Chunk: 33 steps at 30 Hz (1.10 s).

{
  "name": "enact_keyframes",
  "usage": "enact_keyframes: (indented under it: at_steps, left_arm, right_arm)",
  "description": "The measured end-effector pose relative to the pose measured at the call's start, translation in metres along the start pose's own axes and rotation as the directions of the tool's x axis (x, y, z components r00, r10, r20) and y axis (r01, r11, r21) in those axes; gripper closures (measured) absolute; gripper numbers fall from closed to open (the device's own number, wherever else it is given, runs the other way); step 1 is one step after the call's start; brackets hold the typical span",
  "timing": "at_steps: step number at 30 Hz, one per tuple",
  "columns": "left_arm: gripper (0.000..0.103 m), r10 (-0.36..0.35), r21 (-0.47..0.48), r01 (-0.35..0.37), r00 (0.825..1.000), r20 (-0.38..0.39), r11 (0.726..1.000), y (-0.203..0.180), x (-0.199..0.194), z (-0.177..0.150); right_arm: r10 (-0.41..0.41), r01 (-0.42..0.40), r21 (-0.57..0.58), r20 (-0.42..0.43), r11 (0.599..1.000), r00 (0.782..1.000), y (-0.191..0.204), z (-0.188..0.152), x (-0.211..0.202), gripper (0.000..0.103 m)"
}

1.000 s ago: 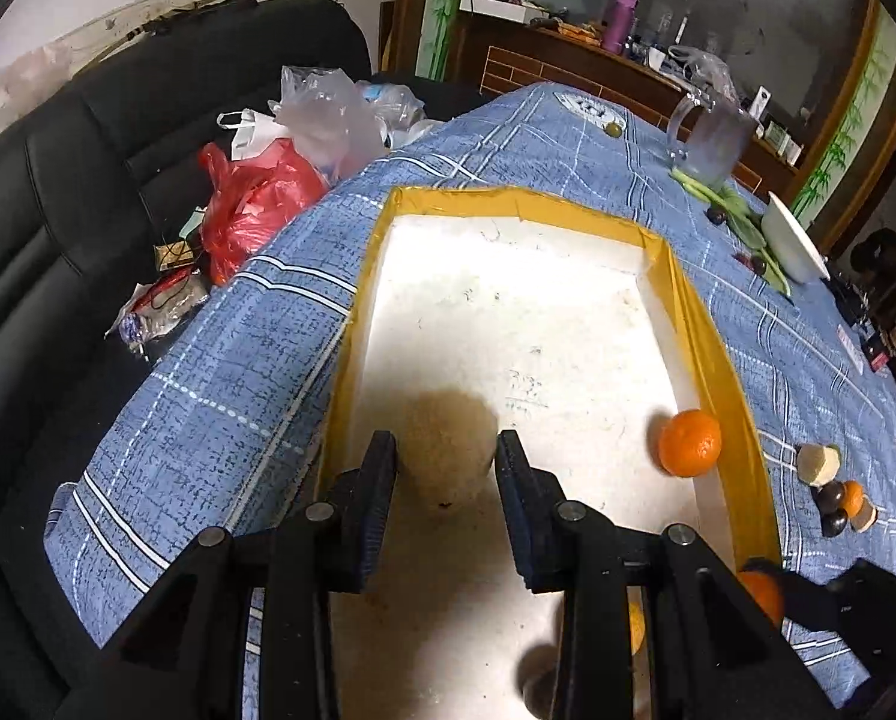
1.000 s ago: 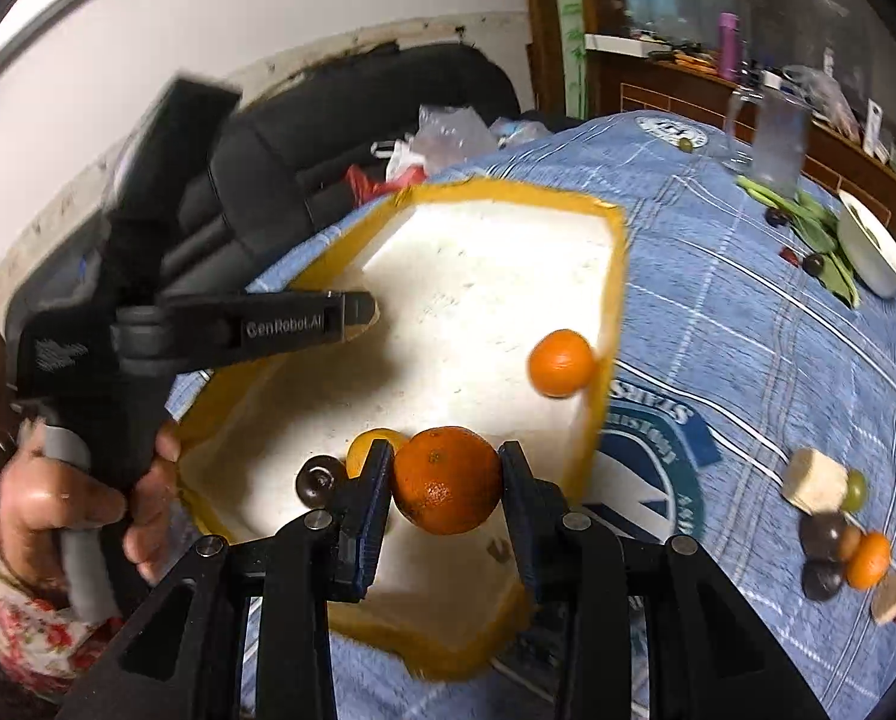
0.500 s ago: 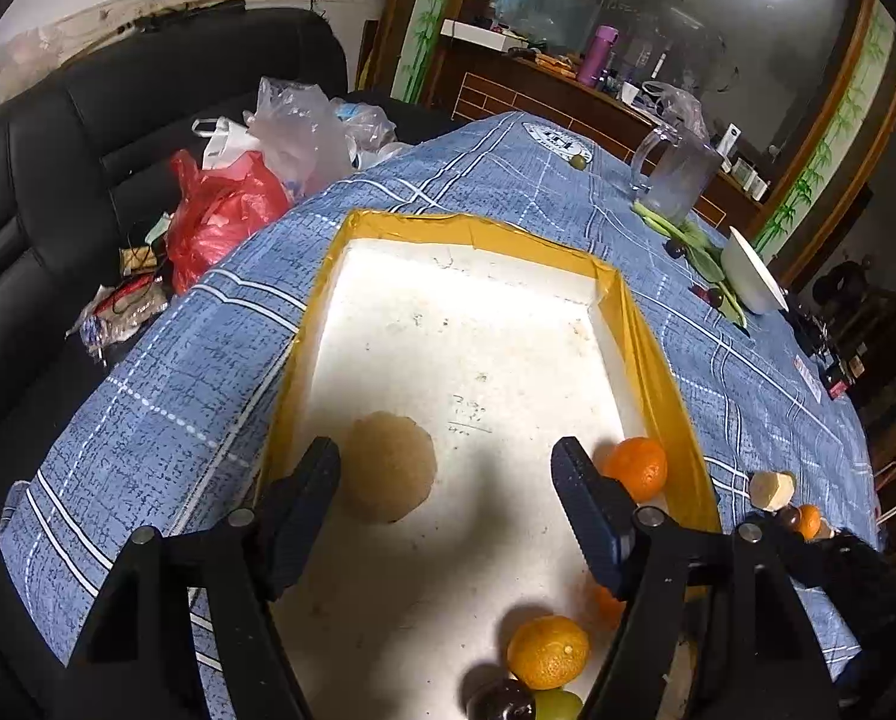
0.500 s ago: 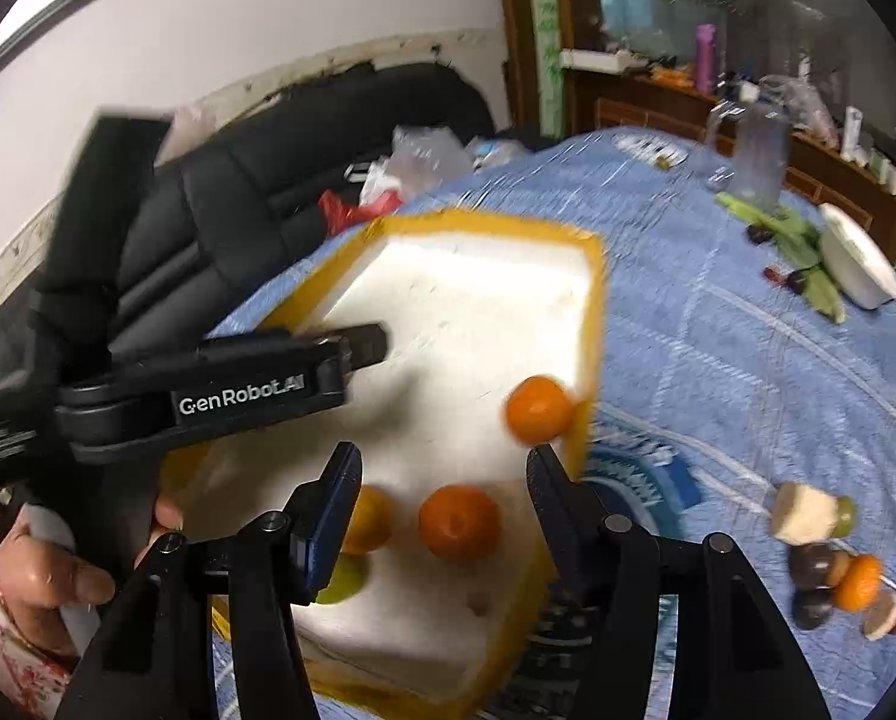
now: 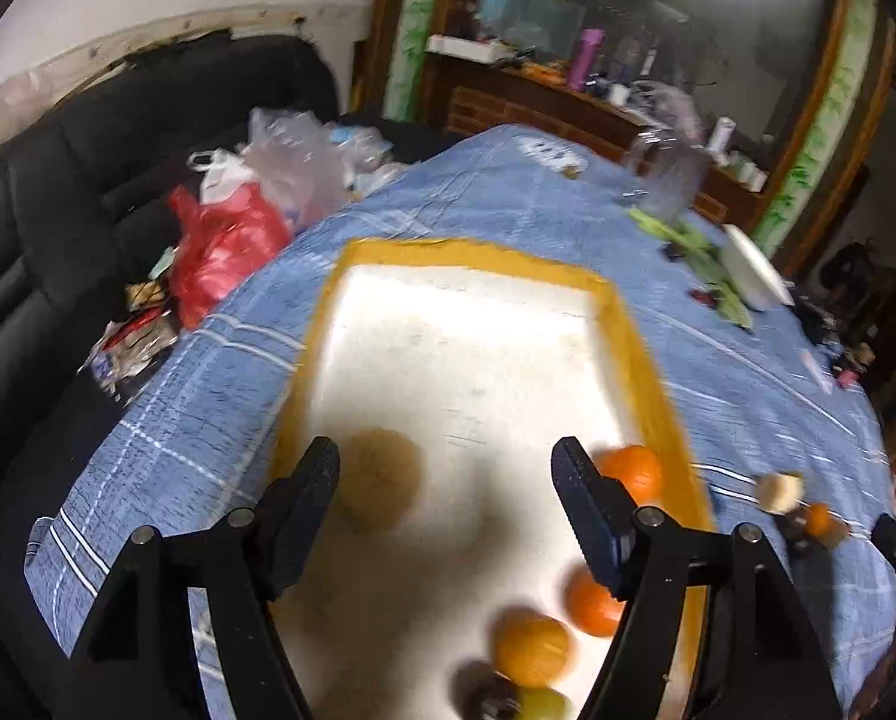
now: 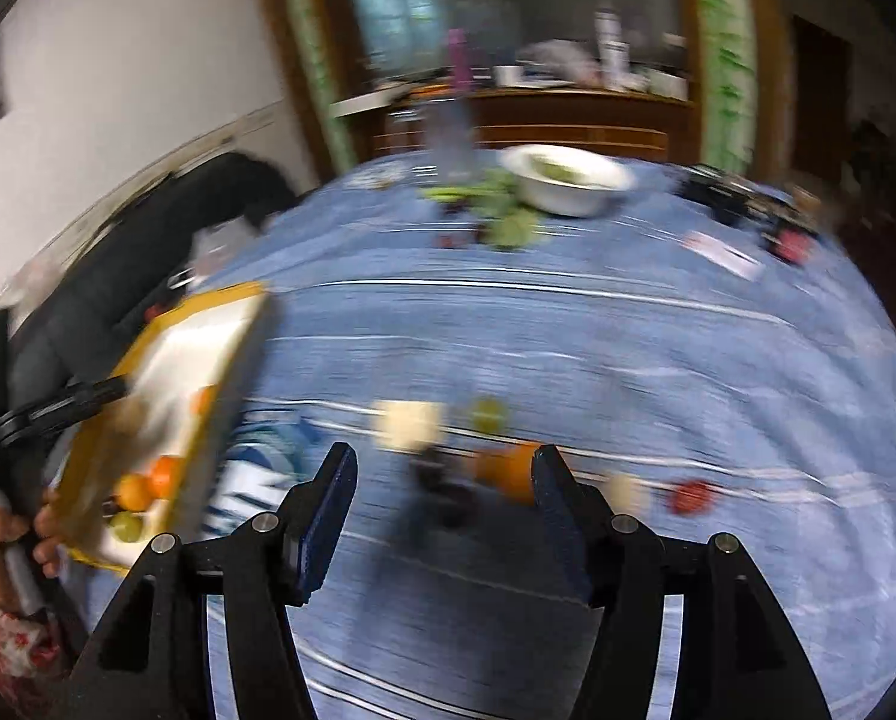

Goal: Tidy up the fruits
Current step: 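Move both tools back to the remaining items, then grasp a white cube with the left tool while the right tool grasps another white cube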

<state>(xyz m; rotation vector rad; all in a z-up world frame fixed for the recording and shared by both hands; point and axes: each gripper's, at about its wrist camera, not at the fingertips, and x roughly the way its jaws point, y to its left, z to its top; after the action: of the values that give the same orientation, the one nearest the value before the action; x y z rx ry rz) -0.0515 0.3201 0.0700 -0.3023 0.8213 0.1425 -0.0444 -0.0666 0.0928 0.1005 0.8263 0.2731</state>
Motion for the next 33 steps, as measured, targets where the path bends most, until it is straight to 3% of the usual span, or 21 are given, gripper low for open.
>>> enact_keyframes:
  at_steps: [5,9,14,19,24,26,28,33]
  left_arm:
    - [0.023,-0.061,0.076,0.059,0.998,0.026,0.995,-0.042,-0.025,-0.005]
    - [0.022,-0.13,0.128,0.129,0.991,0.001,0.983,-0.084,-0.031,-0.015]
    - [0.022,-0.2,0.155,0.206,0.978,-0.052,0.966,-0.125,-0.027,-0.028]
    - [0.023,-0.194,0.18,0.209,0.976,-0.098,0.961,-0.156,-0.013,-0.035]
    - [0.023,-0.188,0.179,0.21,0.973,-0.132,0.961,-0.173,0.004,-0.038]
    - [0.023,-0.191,0.162,0.214,0.97,-0.149,0.963,-0.179,0.015,-0.038]
    - [0.023,-0.193,0.141,0.218,0.966,-0.172,0.966,-0.182,0.026,-0.037]
    - [0.023,-0.186,0.112,0.215,0.957,-0.225,0.97,-0.193,0.057,-0.035]
  right_arm:
    - [-0.071,0.072,0.123,-0.01,0.99,0.997,-0.061,-0.014,-0.016,0.038]
    - [-0.066,0.072,0.171,-0.039,0.983,0.997,-0.087,-0.032,-0.019,0.038]
    - [-0.063,0.069,0.119,-0.057,0.99,0.996,-0.087,-0.042,-0.016,0.038]
    - [-0.065,0.068,0.066,-0.051,0.995,0.997,-0.08,-0.037,-0.005,0.038]
    - [-0.018,0.02,0.049,-0.049,0.999,0.999,-0.074,-0.032,0.007,0.038]
    - [-0.007,0.009,0.03,-0.049,1.0,0.999,-0.069,-0.029,0.013,0.043]
    - [-0.007,0.007,0.008,-0.06,1.0,0.998,-0.063,-0.026,0.022,0.057]
    - [-0.012,0.011,-0.009,-0.076,1.0,0.997,-0.056,-0.021,0.039,0.058]
